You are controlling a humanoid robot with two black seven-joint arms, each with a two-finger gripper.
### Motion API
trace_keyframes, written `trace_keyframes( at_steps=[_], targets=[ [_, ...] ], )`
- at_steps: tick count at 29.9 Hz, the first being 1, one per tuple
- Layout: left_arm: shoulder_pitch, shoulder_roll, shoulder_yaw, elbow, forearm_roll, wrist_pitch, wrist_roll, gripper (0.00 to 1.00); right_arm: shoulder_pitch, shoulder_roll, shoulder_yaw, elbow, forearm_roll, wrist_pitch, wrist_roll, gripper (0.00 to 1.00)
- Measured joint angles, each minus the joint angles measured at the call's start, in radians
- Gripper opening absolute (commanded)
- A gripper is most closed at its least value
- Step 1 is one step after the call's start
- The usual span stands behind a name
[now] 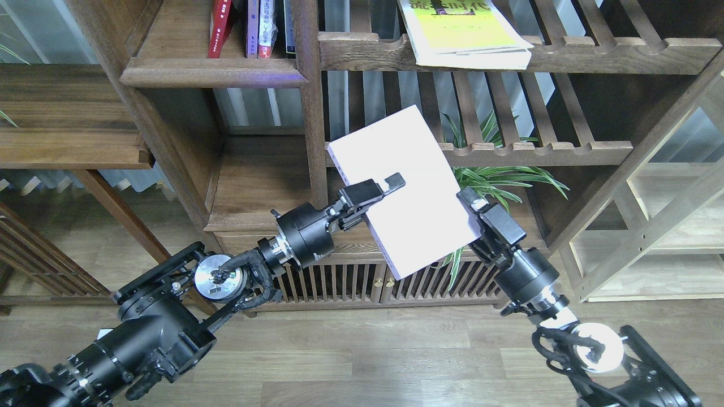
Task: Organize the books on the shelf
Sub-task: 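Release with the right gripper and carry the book up with the left gripper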
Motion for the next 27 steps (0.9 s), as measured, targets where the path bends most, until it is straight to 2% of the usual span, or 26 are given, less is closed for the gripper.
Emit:
trace_keyframes(
  at_steps=[7,14,21,27],
  targets=[
    [0.001,0.191,-0.019,-0.107,0.098,-0.002,-0.006,0.04,0.012,-0.008,0.046,-0.050,-0.002,-0.001,0.002,0.87],
    [0.002,0.402,-0.045,-0.268,0.162,-0.001,-0.006,0.04,0.051,-0.028,0.057,-0.122,-0.004,-0.001,0.001,0.87],
    [0.003,0.614,-0.138,-0.456,0.218,-0.001,-0.005,0.04,0.074,-0.043,0.047,-0.167,-0.018,-0.001,-0.003,0.88],
    [0.006,0.748,-0.237,-0.535,0.259,-0.001,-0.003,0.04,0.092,-0.066,0.046,-0.196,-0.038,-0.001,-0.004,0.88]
  ],
)
